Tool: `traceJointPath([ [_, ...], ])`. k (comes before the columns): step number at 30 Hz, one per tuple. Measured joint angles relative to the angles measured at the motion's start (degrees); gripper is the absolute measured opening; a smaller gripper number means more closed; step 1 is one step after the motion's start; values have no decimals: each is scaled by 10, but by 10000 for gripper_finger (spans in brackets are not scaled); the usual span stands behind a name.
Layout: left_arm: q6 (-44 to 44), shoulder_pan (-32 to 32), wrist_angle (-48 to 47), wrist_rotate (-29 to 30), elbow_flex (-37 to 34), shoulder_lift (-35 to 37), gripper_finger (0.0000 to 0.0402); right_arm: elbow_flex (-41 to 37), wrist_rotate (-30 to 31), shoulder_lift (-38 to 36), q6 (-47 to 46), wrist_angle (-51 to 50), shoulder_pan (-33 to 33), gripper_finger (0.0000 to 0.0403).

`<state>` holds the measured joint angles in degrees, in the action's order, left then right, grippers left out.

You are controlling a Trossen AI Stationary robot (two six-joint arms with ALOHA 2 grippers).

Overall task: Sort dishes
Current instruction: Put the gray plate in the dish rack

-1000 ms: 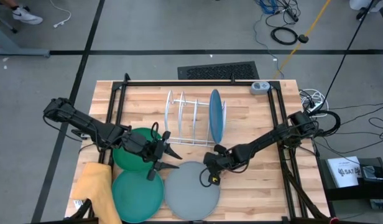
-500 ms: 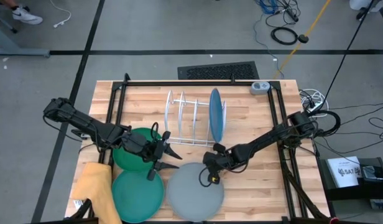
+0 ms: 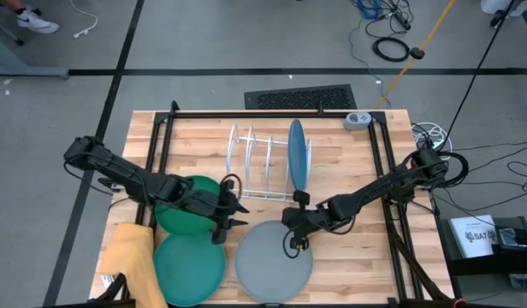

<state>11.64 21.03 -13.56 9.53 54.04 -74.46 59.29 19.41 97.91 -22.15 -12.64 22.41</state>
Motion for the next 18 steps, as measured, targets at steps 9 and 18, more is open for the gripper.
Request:
traceJointPath([
  [9,16,-9,36,-3,0,-6,157,0,98,-57,135,7,25,1],
  [18,-5,-15,87,-3,20,31,157,0,167,-131,378,86,27,1],
])
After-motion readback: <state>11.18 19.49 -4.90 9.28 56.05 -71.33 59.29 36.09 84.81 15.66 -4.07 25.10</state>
